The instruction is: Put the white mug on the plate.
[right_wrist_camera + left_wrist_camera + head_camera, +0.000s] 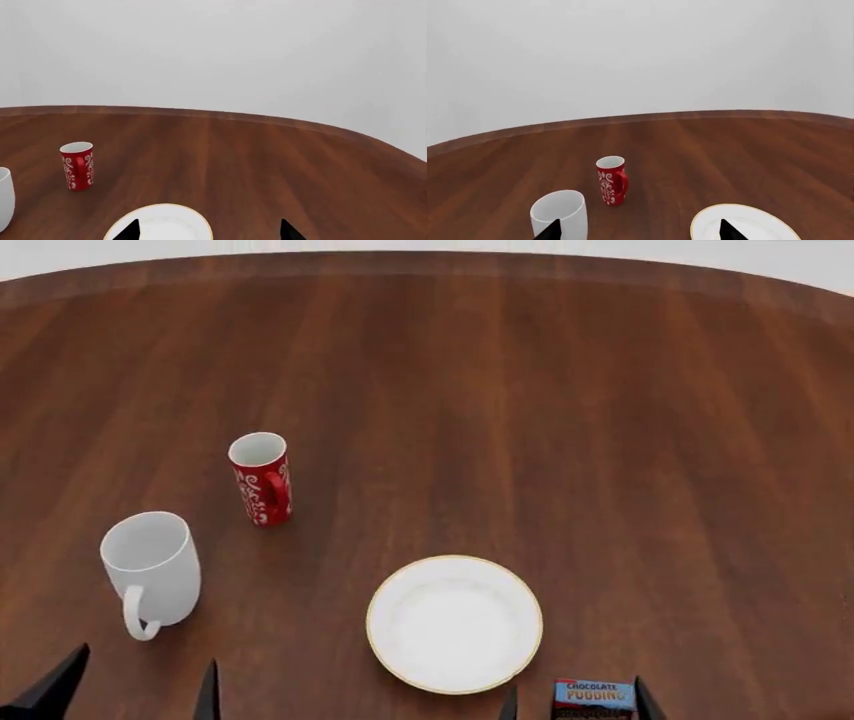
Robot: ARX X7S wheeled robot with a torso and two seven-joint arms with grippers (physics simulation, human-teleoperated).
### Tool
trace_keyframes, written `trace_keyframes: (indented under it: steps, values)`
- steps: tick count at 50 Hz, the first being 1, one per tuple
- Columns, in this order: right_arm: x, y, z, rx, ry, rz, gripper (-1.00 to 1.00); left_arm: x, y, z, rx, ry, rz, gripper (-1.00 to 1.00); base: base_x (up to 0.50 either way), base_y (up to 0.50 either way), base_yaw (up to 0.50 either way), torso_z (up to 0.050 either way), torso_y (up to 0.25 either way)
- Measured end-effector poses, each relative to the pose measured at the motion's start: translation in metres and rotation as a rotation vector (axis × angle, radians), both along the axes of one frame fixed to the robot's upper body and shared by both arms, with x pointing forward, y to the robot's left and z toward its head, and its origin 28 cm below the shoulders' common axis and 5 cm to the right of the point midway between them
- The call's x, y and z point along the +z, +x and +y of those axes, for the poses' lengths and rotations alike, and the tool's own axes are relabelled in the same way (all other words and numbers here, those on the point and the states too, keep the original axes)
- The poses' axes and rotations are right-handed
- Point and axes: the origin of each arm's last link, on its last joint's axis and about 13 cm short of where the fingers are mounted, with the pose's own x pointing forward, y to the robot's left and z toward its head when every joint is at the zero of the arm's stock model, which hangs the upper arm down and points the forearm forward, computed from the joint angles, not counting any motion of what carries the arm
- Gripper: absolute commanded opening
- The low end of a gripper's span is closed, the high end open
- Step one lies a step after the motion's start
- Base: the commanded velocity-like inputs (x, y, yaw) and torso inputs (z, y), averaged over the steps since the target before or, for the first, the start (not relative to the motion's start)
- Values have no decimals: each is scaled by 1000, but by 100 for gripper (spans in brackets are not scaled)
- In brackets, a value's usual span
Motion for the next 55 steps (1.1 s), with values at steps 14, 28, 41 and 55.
trace_keyframes:
  steps: [14,28,41,55]
  values:
    - [18,1,-2,5,-37,-19,100,16,-2,5,-6,25,0,100,0,0,0,7,14]
    - [34,3,-4,10,-67,-37,100,33,-1,12,-8,32,-3,100,0,0,0,0,0]
    - [41,4,-4,8,-99,-51,100,44,-1,16,-1,26,-19,100,212,0,0,0,0]
    - [45,5,-2,11,-127,-62,100,51,-2,20,12,25,-37,100,269,0,0,0,0]
